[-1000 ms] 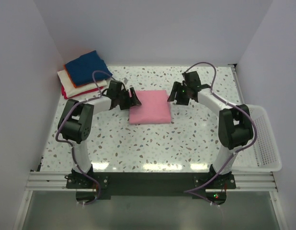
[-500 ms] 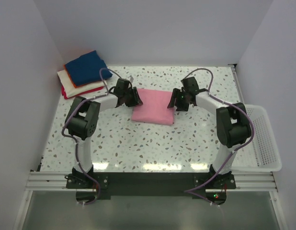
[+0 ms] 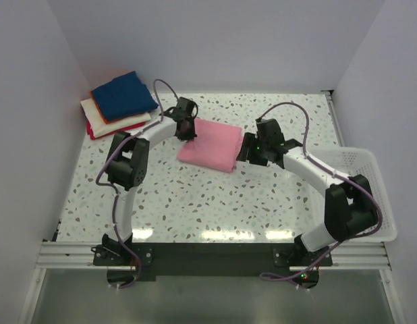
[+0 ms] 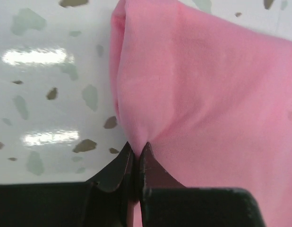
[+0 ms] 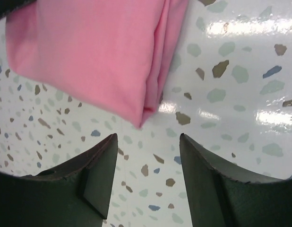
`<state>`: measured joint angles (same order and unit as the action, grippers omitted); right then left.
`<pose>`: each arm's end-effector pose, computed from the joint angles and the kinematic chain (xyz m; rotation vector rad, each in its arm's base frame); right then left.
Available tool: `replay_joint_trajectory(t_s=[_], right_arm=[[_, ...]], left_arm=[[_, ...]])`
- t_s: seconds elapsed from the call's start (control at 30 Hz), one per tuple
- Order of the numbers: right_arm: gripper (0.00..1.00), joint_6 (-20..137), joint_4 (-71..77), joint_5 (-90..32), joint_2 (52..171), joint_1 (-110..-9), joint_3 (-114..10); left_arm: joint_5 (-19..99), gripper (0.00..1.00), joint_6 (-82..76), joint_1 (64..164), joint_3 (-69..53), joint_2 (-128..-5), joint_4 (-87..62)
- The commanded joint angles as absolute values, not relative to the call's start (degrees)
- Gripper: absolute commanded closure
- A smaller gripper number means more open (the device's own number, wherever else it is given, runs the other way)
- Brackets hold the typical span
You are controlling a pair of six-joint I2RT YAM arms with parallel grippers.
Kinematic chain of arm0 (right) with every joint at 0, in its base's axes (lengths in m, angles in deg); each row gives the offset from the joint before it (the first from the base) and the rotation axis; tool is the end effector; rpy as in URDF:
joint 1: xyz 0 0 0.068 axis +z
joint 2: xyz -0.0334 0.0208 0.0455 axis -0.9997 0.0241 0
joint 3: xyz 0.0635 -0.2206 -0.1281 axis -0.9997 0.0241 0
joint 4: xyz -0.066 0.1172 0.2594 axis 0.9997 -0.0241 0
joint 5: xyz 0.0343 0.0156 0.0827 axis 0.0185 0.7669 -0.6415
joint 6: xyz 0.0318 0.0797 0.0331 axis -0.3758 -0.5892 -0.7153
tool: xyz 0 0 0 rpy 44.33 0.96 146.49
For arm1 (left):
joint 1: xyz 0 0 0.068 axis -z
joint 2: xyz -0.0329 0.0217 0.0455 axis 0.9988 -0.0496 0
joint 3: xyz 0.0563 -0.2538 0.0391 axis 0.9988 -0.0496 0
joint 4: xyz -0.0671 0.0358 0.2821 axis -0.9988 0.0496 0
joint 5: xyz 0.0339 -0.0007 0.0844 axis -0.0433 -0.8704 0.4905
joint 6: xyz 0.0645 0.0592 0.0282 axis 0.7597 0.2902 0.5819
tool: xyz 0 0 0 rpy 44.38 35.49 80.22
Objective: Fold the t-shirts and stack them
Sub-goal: Neatly place the folded tshirt to the corner
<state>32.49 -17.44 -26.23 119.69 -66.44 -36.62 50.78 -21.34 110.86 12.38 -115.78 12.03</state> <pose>0.3567 0.1532 0.1633 0.1926 2.5120 0.5164 0.4790 -0.2061 0.0974 -0.1549 2.5505 -0.3116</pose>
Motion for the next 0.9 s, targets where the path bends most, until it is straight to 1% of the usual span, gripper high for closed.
replay_joint_trajectory(t_s=[0.0,0.2,0.43,0.67,0.87], right_arm=[[0.42,31.93,-18.27,-22.94,114.71,-64.89,-33.57],[0.42,33.07,-21.34,-25.06,109.08,-64.36,-31.81],[0.41,34.31,-25.3,-25.23,104.95,-63.83,-33.04],[0.41,35.01,-27.58,-26.37,101.6,-63.13,-31.81],[0.41,36.06,-30.66,-26.64,98.97,-63.13,-31.81]], left_arm=[[61.02,1.0,-14.75,108.17,19.81,-117.09,21.8],[58.65,1.0,-9.83,103.42,33.59,-118.05,24.87],[57.95,1.0,-3.93,100.35,47.67,-124.2,26.55],[54.09,1.0,-2.62,96.65,51.02,-125.26,19.19],[51.97,1.0,-2.18,93.84,57.16,-127.02,15.14]])
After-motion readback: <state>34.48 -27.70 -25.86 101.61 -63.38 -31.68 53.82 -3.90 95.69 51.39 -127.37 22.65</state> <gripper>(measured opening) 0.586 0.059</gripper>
